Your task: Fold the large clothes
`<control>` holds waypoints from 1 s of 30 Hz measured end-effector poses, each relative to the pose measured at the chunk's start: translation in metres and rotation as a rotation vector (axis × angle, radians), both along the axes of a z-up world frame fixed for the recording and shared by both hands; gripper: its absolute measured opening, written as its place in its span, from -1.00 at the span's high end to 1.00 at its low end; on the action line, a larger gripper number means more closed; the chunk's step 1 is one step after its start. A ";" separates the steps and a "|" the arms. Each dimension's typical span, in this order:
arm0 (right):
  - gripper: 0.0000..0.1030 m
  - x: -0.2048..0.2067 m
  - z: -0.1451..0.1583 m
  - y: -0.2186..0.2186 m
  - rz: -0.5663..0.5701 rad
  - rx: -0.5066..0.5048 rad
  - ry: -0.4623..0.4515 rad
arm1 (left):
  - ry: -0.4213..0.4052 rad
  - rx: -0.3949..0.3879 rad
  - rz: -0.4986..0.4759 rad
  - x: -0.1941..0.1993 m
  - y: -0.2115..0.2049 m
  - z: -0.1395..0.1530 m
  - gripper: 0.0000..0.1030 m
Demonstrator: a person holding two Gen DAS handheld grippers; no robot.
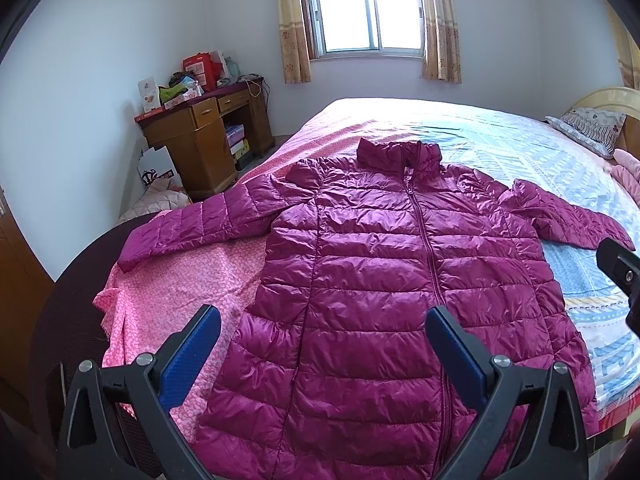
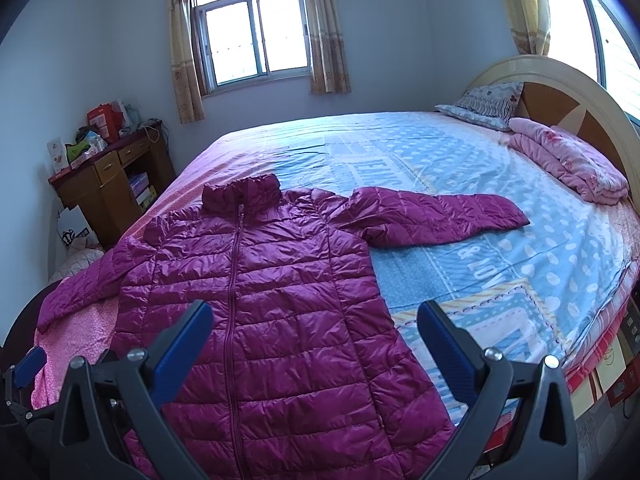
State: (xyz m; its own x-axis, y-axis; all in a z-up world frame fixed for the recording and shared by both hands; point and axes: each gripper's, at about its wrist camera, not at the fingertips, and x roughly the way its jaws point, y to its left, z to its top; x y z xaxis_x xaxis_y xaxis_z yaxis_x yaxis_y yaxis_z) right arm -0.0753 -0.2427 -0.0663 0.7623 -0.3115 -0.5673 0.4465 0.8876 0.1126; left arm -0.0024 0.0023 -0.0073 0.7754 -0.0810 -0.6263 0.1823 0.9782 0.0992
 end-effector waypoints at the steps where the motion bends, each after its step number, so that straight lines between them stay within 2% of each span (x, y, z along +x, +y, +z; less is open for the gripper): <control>1: -1.00 0.001 0.000 -0.002 -0.002 0.001 0.003 | 0.001 0.001 0.001 0.002 0.000 -0.002 -0.98; 5: -1.00 0.005 -0.004 -0.010 -0.013 -0.001 0.009 | 0.014 -0.010 -0.004 0.013 0.000 -0.009 -0.98; 10: -1.00 0.019 -0.010 -0.037 -0.033 -0.023 -0.001 | 0.050 -0.027 -0.019 0.049 -0.006 -0.017 -0.98; 14: -1.00 0.041 -0.016 -0.068 -0.087 -0.071 0.063 | 0.052 -0.032 -0.010 0.080 -0.013 -0.019 -0.98; 20: -1.00 0.063 -0.021 -0.121 -0.166 -0.065 0.088 | 0.032 0.013 0.007 0.122 -0.026 -0.027 -0.98; 25: -0.99 0.080 -0.034 -0.164 -0.186 -0.067 0.089 | 0.061 0.020 0.037 0.158 -0.030 -0.044 -0.98; 26: -0.96 0.083 -0.039 -0.177 -0.170 -0.045 0.082 | 0.070 0.020 0.050 0.167 -0.030 -0.048 -0.98; 28: -0.63 0.082 -0.046 -0.198 -0.174 -0.001 0.061 | 0.075 0.016 0.065 0.178 -0.030 -0.053 -0.98; 30: -0.52 0.077 -0.058 -0.231 -0.218 0.078 0.053 | 0.065 0.023 0.084 0.188 -0.030 -0.060 -0.98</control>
